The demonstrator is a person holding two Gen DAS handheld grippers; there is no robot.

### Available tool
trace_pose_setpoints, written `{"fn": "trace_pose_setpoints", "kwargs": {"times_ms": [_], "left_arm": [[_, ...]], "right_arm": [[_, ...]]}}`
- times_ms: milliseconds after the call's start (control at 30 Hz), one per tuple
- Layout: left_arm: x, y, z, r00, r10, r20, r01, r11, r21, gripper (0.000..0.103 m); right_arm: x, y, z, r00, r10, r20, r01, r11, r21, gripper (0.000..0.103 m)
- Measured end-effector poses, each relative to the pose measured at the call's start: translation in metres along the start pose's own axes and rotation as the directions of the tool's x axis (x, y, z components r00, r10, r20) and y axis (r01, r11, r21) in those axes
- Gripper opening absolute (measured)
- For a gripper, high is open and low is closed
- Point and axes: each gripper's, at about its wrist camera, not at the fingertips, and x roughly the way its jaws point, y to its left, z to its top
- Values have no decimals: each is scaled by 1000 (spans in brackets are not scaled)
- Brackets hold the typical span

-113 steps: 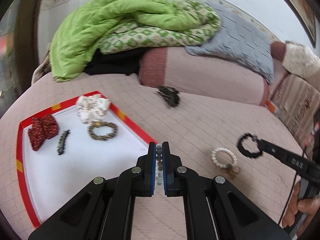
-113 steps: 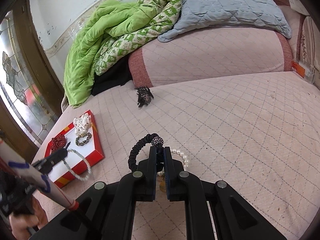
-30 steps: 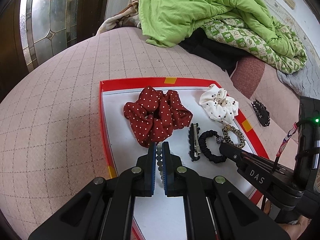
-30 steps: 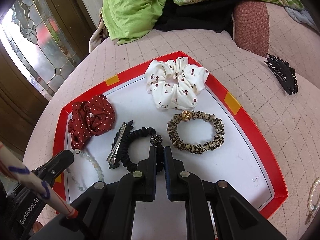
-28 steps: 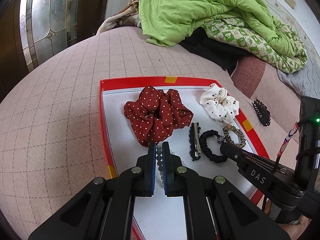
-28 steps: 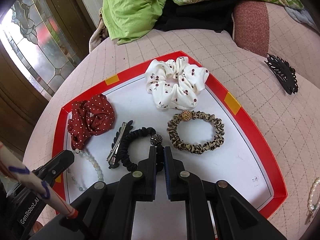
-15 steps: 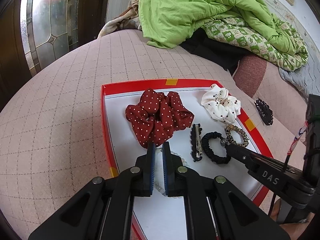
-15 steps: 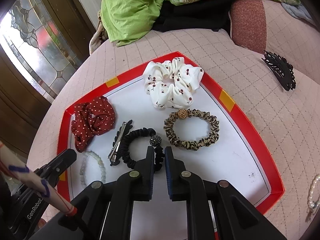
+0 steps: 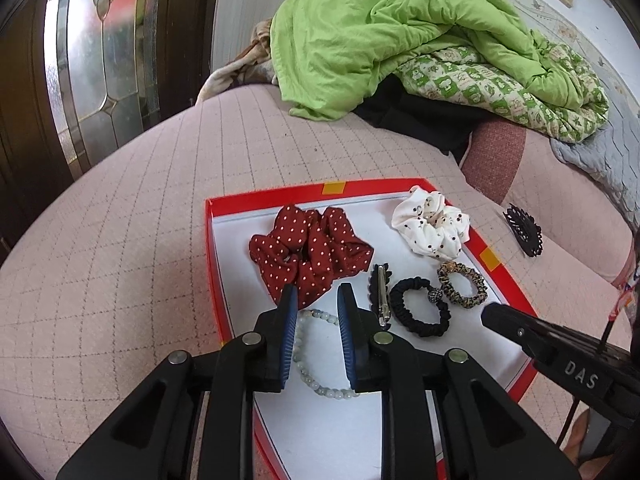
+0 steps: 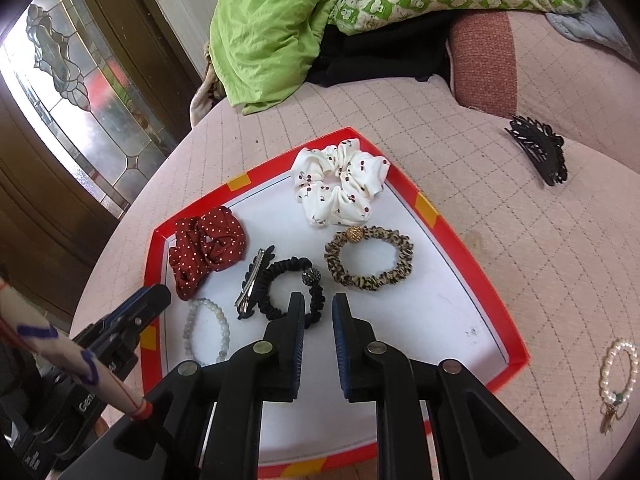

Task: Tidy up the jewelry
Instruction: 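Open both tools to release the bracelet and hair tie in the tray, then move the left tool to the pearl bracelet and grasp it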

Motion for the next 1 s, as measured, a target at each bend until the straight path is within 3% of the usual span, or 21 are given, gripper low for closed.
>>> {"fn": "trace_pose_setpoints", "kwargs": {"times_ms": [167,667,1000], "left_arm": [[-13,-10,0,998,26,53,-28,999,38,27],[-34,-47,-5,991,46,125,-62,989,134,28],[-47,-81,-17,985,43,164,-79,972,220,30]], "right_arm": [[-16,-6,-8,1000,3,12,-3,1000,12,15],[-63,-38,-35,999,-3,49,0,997,73,16],[-94,-80,-60,997,-29,74,19,991,135,16]]}}
